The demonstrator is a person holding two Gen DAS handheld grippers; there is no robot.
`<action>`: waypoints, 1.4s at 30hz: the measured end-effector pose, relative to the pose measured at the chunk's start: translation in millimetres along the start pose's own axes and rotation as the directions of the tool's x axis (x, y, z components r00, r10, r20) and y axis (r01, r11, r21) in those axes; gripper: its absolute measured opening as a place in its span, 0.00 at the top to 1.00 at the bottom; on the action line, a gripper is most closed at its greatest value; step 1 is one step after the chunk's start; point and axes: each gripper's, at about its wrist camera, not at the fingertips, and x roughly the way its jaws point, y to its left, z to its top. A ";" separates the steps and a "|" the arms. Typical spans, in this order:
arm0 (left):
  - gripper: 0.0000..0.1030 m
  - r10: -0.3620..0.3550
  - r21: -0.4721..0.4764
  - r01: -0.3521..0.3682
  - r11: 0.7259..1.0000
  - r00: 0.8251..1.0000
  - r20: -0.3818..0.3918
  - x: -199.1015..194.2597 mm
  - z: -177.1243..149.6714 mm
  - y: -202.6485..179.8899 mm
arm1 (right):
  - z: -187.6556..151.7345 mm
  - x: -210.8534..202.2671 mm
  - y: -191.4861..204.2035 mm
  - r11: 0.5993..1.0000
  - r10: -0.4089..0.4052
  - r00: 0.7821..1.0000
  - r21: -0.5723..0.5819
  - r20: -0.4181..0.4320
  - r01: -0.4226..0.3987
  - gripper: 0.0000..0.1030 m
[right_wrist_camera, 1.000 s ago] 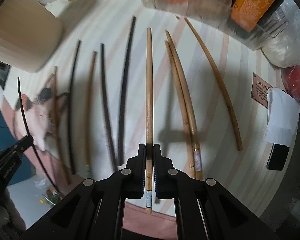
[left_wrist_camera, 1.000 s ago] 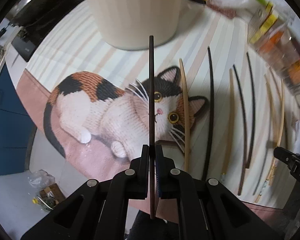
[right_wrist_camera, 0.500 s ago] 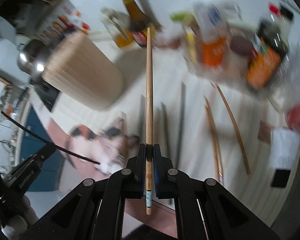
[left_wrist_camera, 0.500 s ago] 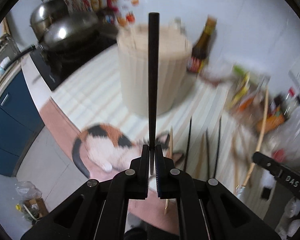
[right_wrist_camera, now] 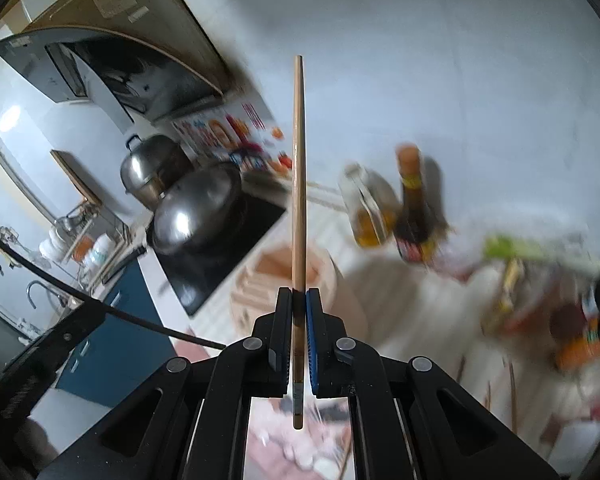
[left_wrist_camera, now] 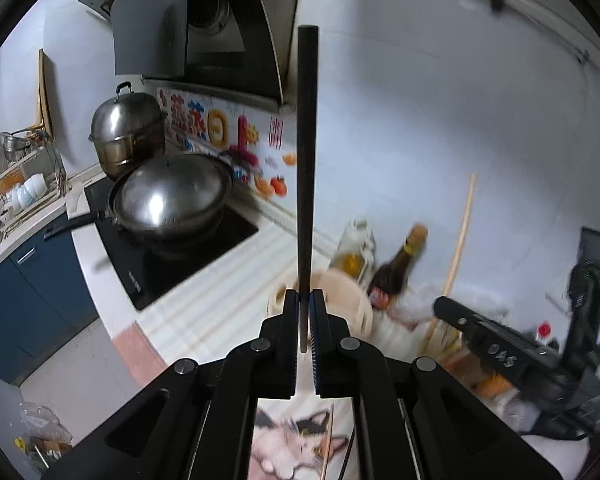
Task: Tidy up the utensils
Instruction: 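Lift both held chopsticks and carry them over the beige holder, then lower the chopsticks into the beige holder and open both tools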
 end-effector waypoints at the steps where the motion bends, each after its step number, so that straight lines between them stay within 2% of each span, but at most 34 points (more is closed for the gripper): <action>1: 0.97 0.000 -0.008 0.000 1.000 1.000 0.005 5.0 11.1 2.0 | 8.3 7.1 1.9 1.000 0.003 1.000 -0.002 0.010 -0.003 0.93; 7: 0.97 0.004 -0.009 -0.004 1.000 1.000 -0.005 40.9 44.4 1.6 | 49.7 49.2 6.3 1.000 0.013 0.998 -0.018 0.062 -0.012 0.93; 11: 0.97 -0.031 -0.023 0.030 0.999 0.998 -0.047 70.5 53.2 -3.6 | 68.7 77.8 1.9 1.000 0.015 0.997 -0.028 0.075 -0.013 0.93; 19: 0.97 -0.108 -0.058 0.099 0.993 0.978 -0.177 133.8 44.7 -21.6 | 69.5 124.0 -23.8 0.998 0.032 0.998 -0.054 0.054 -0.029 0.93; 23: 0.97 -0.124 -0.070 0.111 0.991 0.968 -0.220 152.7 37.6 -26.1 | 62.0 131.8 -32.1 0.997 0.048 0.998 -0.067 0.044 -0.045 0.93; 30: 0.97 -0.157 -0.095 0.135 0.986 0.945 -0.285 169.2 26.1 -27.2 | 52.2 136.2 -40.1 0.993 0.067 0.998 -0.098 0.008 -0.065 0.93; 35: 0.95 -0.207 -0.125 0.175 0.977 0.923 -0.325 169.0 20.0 -29.5 | 46.1 135.9 -40.4 0.988 0.094 0.993 -0.113 -0.065 -0.101 0.93; 37: 0.94 -0.211 -0.136 0.176 0.975 0.923 -0.322 162.4 20.2 -29.0 | 45.1 129.8 -44.8 0.989 0.111 0.990 -0.089 -0.081 -0.118 0.92; 38: 0.93 -0.196 -0.127 0.164 0.978 0.929 -0.314 156.9 21.1 -29.0 | 45.1 125.4 -46.1 0.990 0.112 0.990 -0.082 -0.080 -0.119 0.90; 39: 0.92 -0.181 -0.117 0.152 0.981 0.935 -0.305 151.8 21.8 -29.2 | 44.2 119.3 -48.6 0.991 0.108 0.991 -0.075 -0.073 -0.113 0.82; 40: 0.90 -0.163 -0.104 0.138 0.985 0.942 -0.295 145.8 22.1 -29.0 | 43.0 111.8 -51.9 0.992 0.105 0.992 -0.063 -0.064 -0.109 0.74; 41: 0.79 -0.137 -0.087 0.117 0.989 0.948 -0.287 139.4 22.1 -28.7 | 41.6 104.6 -54.5 0.993 0.100 0.993 -0.052 -0.058 -0.103 0.70; 42: 0.54 -0.114 -0.080 0.095 0.992 0.954 -0.278 133.3 21.5 -27.2 | 39.3 96.8 -57.8 0.995 0.091 0.995 -0.040 -0.052 -0.093 0.66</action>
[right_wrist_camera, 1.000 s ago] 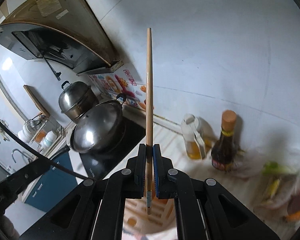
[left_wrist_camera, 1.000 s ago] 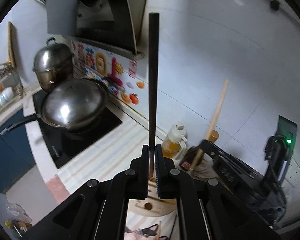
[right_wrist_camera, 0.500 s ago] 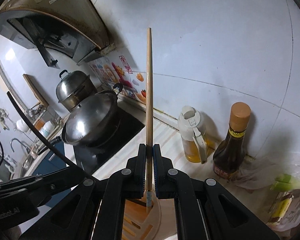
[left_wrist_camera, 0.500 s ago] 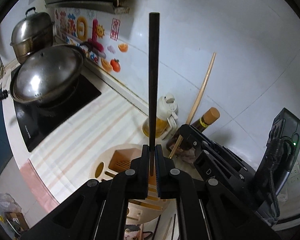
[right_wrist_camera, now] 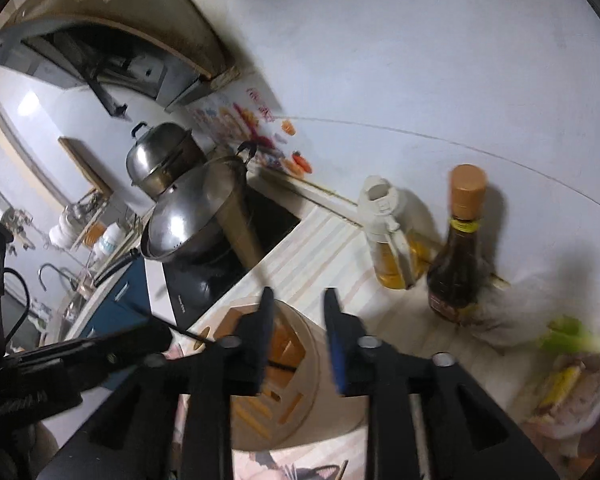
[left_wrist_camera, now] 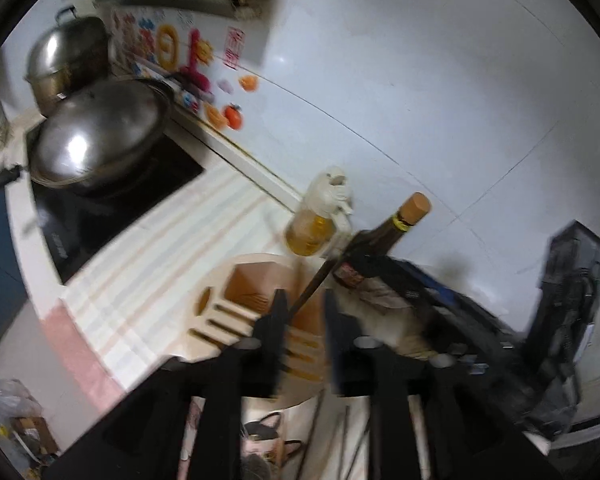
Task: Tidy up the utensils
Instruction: 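Lower the chopsticks into the beige holder and open both tools, then grasp a light wooden chopstick with the left tool while the right tool grasps another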
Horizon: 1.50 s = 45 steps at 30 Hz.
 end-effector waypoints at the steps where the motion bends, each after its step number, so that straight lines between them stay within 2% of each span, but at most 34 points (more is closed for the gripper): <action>1: 0.40 0.028 -0.002 -0.027 1.000 0.999 0.021 -8.5 -4.5 1.5 | -2.4 -7.4 -1.6 1.000 -0.007 1.000 0.010 0.005 0.007 0.63; 2: 0.25 0.046 -0.004 -0.046 0.999 0.998 0.046 -15.3 -8.2 2.7 | -6.8 -16.5 -4.4 1.000 -0.020 1.000 0.021 0.012 0.020 0.61; 5: 0.23 0.090 -0.001 -0.091 0.996 0.991 0.094 -31.3 -24.0 10.5 | -25.4 -45.4 -11.3 0.996 -0.077 0.996 0.048 0.036 0.075 0.50; 7: 0.10 0.103 -0.007 -0.102 0.995 0.988 0.112 -39.4 -40.3 15.9 | -43.5 -65.3 -16.9 0.991 -0.122 0.991 0.071 0.049 0.118 0.40; 8: 0.00 0.102 -0.011 -0.102 0.995 0.988 0.120 -41.4 -47.3 19.7 | -51.5 -73.5 -19.9 0.988 -0.135 0.989 0.083 0.054 0.130 0.38; 10: 0.00 0.130 -0.017 -0.129 0.992 0.982 0.135 -44.5 -64.2 24.4 | -69.0 -87.3 -25.2 0.981 -0.170 0.983 0.104 0.061 0.164 0.25; 13: 0.00 0.178 0.011 -0.181 0.983 0.975 0.132 -36.9 -87.8 24.8 | -99.0 -102.2 -34.6 0.970 -0.215 0.975 0.131 0.064 0.205 0.17; 15: 0.00 0.178 0.023 -0.181 0.983 0.979 0.097 -25.9 -105.3 24.3 | -119.9 -103.9 -45.0 0.960 -0.240 0.970 0.155 0.037 0.231 0.11; 18: 0.00 0.182 0.045 -0.183 0.982 0.983 0.035 -4.9 -133.2 23.3 | -150.9 -98.2 -64.5 0.942 -0.272 0.962 0.194 -0.033 0.273 0.09; 21: 0.00 0.207 0.075 -0.204 0.976 0.978 -0.030 20.1 -162.0 18.9 | -179.2 -85.8 -82.7 0.928 -0.274 0.954 0.226 -0.121 0.295 0.09; 23: 0.00 0.231 0.113 -0.222 0.968 0.970 -0.073 40.7 -180.5 14.7 | -197.7 -75.7 -92.9 0.924 -0.268 0.946 0.230 -0.182 0.306 0.10; 24: 0.00 0.239 0.126 -0.227 0.966 0.967 -0.089 47.0 -189.4 12.9 | -207.8 -69.5 -99.0 0.920 -0.264 0.940 0.236 -0.217 0.313 0.14; 25: 0.00 0.242 0.140 -0.226 0.964 0.964 -0.109 54.9 -198.4 11.5 | -217.7 -62.7 -105.1 0.917 -0.257 0.932 0.241 -0.256 0.319 0.27; 26: 0.00 0.248 0.152 -0.228 0.962 0.959 -0.134 64.3 -207.8 10.0 | -225.9 -57.0 -109.8 0.913 -0.251 0.924 0.246 -0.290 0.326 0.34; 28: 0.00 0.254 0.162 -0.225 0.961 0.948 -0.189 83.8 -224.3 9.1 | -245.3 -45.6 -119.7 0.910 -0.210 0.914 0.271 -0.348 0.313 0.56; 30: 0.01 0.248 0.166 -0.212 0.963 0.939 -0.240 101.0 -238.6 9.5 | -262.0 -34.4 -123.5 0.910 -0.177 0.904 0.285 -0.389 0.301 0.65; 31: 0.02 0.242 0.168 -0.202 0.965 0.933 -0.266 110.0 -244.9 10.5 | -268.3 -30.3 -124.6 0.911 -0.162 0.900 0.289 -0.404 0.294 0.74; 32: 0.06 0.238 0.170 -0.195 0.966 0.929 -0.285 117.0 -250.0 10.2 | -272.5 -26.3 -123.7 0.913 -0.150 0.896 0.288 -0.417 0.288 0.76; 34: 0.20 0.216 0.171 -0.165 0.971 0.913 -0.347 137.0 -261.8 11.1 | -282.2 -19.7 -122.5 0.916 -0.125 0.887 0.293 -0.444 0.276 0.79; 35: 0.30 0.209 0.174 -0.153 0.973 0.904 -0.373 144.4 -266.9 10.5 | -285.3 -15.8 -122.6 0.917 -0.113 0.884 0.295 -0.454 0.268 0.80; 37: 0.37 0.216 0.196 -0.146 0.970 0.889 -0.404 156.1 -276.4 8.1 | -290.7 -10.5 -120.7 0.921 -0.086 0.877 0.298 -0.473 0.251 0.80; 40: 0.53 0.237 0.230 -0.149 0.962 0.873 -0.426 166.4 -287.3 6.2 | -295.7 -5.4 -115.9 0.923 -0.049 0.866 0.309 -0.498 0.230 0.80; 43: 0.72 0.253 0.271 -0.152 0.950 0.884 -0.393 162.7 -292.2 0.7 | -301.0 3.2 -107.6 0.927 -0.023 0.851 0.307 -0.525 0.214 0.80; 44: 0.91 0.253 0.267 -0.154 0.951 0.884 -0.394 161.1 -293.5 1.3 | -302.8 5.5 -106.2 0.927 -0.020 0.844 0.306 -0.536 0.217 0.80; 45: 0.96 0.252 0.258 -0.156 0.954 0.881 -0.400 160.1 -294.8 3.6 | -305.8 8.9 -104.1 0.927 -0.016 0.835 0.306 -0.550 0.219 0.80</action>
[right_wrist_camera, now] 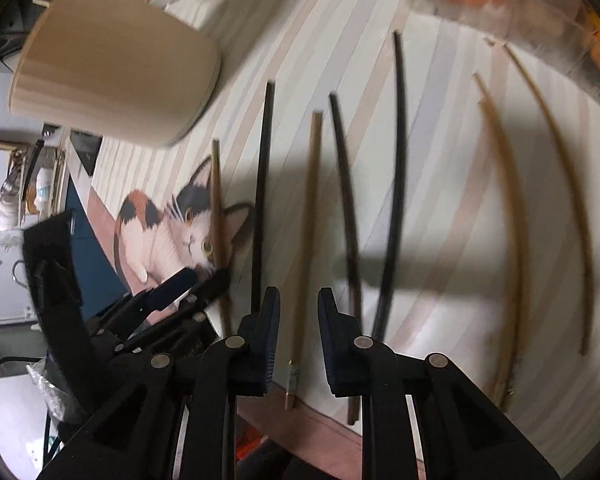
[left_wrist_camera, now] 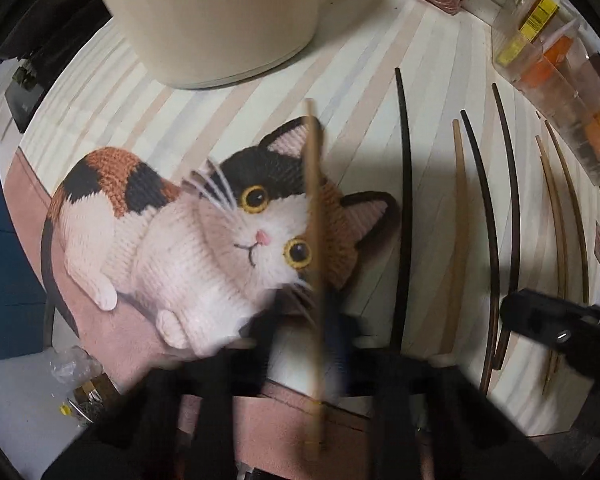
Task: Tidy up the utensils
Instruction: 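Grasp a light wooden chopstick with the left tool while the right tool grasps another, then lift both wooden chopsticks and insert them into the beige holder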
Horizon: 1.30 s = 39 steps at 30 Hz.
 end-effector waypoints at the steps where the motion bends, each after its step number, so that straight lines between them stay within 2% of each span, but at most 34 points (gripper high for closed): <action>1: 0.96 -0.007 -0.023 0.007 1.000 1.000 -0.003 0.0 -3.1 4.7 | -0.9 3.6 0.7 1.000 -0.003 1.000 0.000 -0.013 0.003 0.80; 5: 0.96 -0.023 -0.101 0.022 0.995 1.000 -0.011 -0.4 -20.6 27.5 | -5.1 23.5 8.5 0.999 -0.047 0.997 -0.004 -0.057 0.047 0.80; 8: 0.96 -0.035 -0.140 0.033 0.990 0.999 -0.013 -0.1 -32.6 38.4 | -3.9 36.6 20.1 0.992 -0.124 0.990 -0.029 -0.065 0.122 0.80; 11: 0.96 -0.041 -0.152 0.038 0.988 0.999 -0.012 1.2 -40.8 39.9 | -3.3 41.7 40.1 0.964 -0.255 0.966 -0.094 -0.046 0.250 0.84; 12: 0.96 -0.044 -0.154 0.042 0.987 0.999 -0.012 1.8 -41.1 40.7 | -4.7 43.6 46.2 0.947 -0.303 0.952 -0.121 -0.038 0.296 0.89; 13: 0.96 -0.051 -0.154 0.048 0.987 0.999 -0.013 2.1 -43.1 39.5 | -6.3 44.2 49.6 0.939 -0.323 0.946 -0.136 -0.029 0.316 0.92; 16: 0.96 -0.086 -0.156 0.082 0.984 0.996 -0.018 4.1 -46.7 39.7 | -11.0 42.1 46.8 0.926 -0.359 0.932 -0.140 -0.042 0.350 0.93; 22: 0.94 -0.115 -0.142 0.110 0.984 0.993 -0.031 5.8 -50.2 33.4 | -10.2 38.3 33.3 0.935 -0.343 0.934 -0.139 -0.100 0.328 0.93; 25: 0.94 -0.121 -0.138 0.115 0.984 0.992 -0.037 7.7 -47.3 35.8 | -3.5 38.7 33.3 0.931 -0.356 0.925 -0.140 -0.132 0.338 0.93; 29: 0.94 -0.105 -0.116 0.100 0.988 0.994 -0.038 5.1 -37.3 41.6 | -5.3 41.6 42.6 0.917 -0.389 0.912 -0.144 -0.130 0.371 0.93; 33: 0.94 -0.089 -0.097 0.085 0.992 0.995 -0.036 0.5 -26.6 31.3 | -9.3 42.7 51.8 0.907 -0.413 0.905 -0.138 -0.105 0.398 0.93; 35: 0.95 -0.085 -0.093 0.082 0.992 0.996 -0.032 -0.6 -25.9 28.9 | -14.2 37.6 48.2 0.907 -0.412 0.907 -0.134 -0.088 0.399 0.93; 39: 0.96 -0.088 -0.097 0.086 0.992 0.996 -0.016 -5.5 -27.8 27.4 | -29.5 33.5 45.6 0.925 -0.369 0.929 -0.109 -0.036 0.364 0.94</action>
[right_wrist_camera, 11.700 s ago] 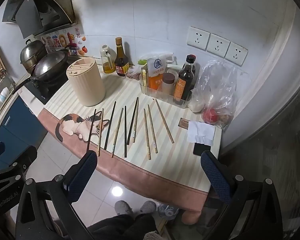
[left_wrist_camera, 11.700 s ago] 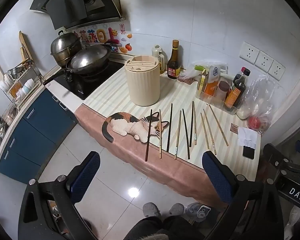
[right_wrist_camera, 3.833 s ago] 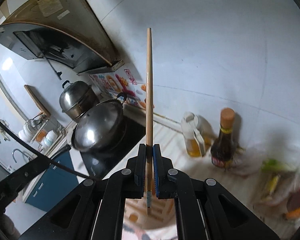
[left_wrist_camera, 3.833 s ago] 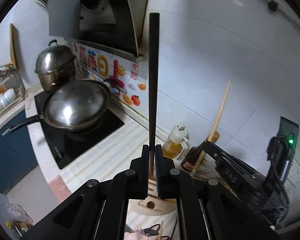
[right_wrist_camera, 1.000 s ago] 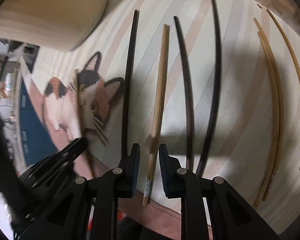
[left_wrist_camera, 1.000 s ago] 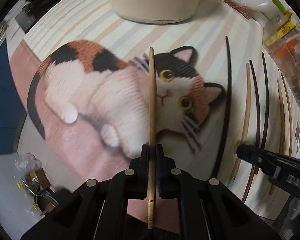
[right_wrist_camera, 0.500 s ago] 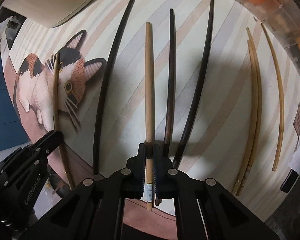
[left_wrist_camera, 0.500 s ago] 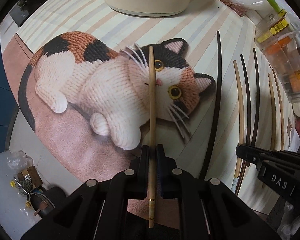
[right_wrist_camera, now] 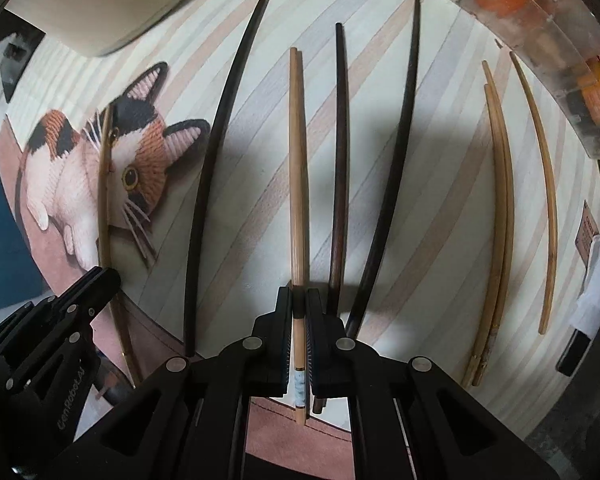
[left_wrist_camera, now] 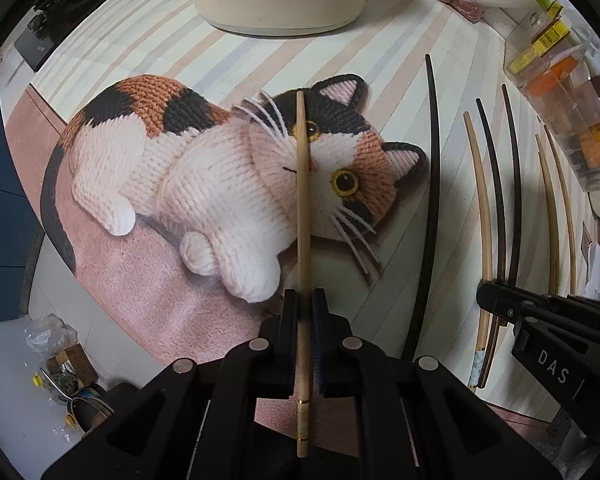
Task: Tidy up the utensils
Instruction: 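Lift both wooden chopsticks and insert them into the beige holder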
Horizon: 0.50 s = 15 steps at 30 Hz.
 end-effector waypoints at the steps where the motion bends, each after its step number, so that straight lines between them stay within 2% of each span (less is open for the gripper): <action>1: 0.96 -0.001 -0.006 0.001 1.000 1.000 0.013 -3.7 -0.9 1.3 | -3.3 -1.4 -3.6 1.000 0.015 1.000 0.010 0.007 -0.015 0.94; 9: 0.96 -0.032 -0.002 0.032 0.999 0.993 0.110 -46.4 -6.3 7.6 | -31.0 -33.5 -26.4 0.989 0.124 0.984 0.064 0.128 -0.133 0.94; 15: 0.96 -0.056 0.014 0.054 0.998 0.977 0.207 -87.7 -0.9 9.5 | -33.9 -82.1 -35.9 0.974 0.187 0.950 0.078 0.249 -0.212 0.94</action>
